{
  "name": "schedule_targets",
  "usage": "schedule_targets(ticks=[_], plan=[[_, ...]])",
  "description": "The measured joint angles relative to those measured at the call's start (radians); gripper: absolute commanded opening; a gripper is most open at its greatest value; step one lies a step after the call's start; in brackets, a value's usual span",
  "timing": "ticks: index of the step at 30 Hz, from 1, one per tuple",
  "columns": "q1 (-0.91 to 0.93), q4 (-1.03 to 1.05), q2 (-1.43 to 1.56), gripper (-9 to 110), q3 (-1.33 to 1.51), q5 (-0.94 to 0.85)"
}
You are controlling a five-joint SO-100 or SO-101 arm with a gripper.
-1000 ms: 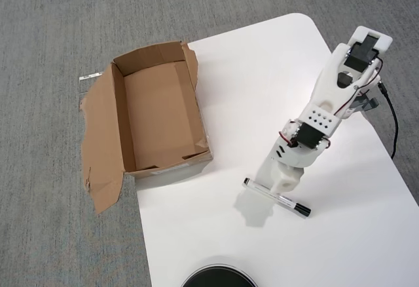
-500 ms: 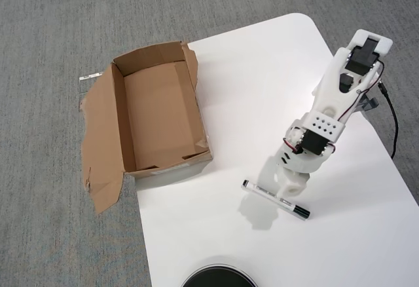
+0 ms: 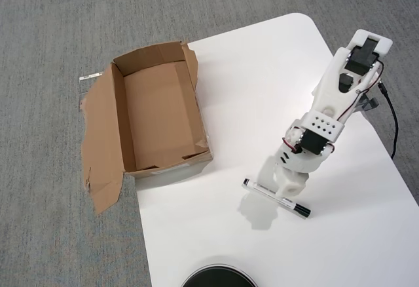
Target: Grasp a pen and put it in the box.
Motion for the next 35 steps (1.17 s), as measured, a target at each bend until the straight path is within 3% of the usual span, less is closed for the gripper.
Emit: schedule_targets(ticks=[19,35], plan=[[-0.103,-0.005,-0.123,35,-0.066,0.009],[-0.160,-0.322,-0.344,34,-0.170,0.006]])
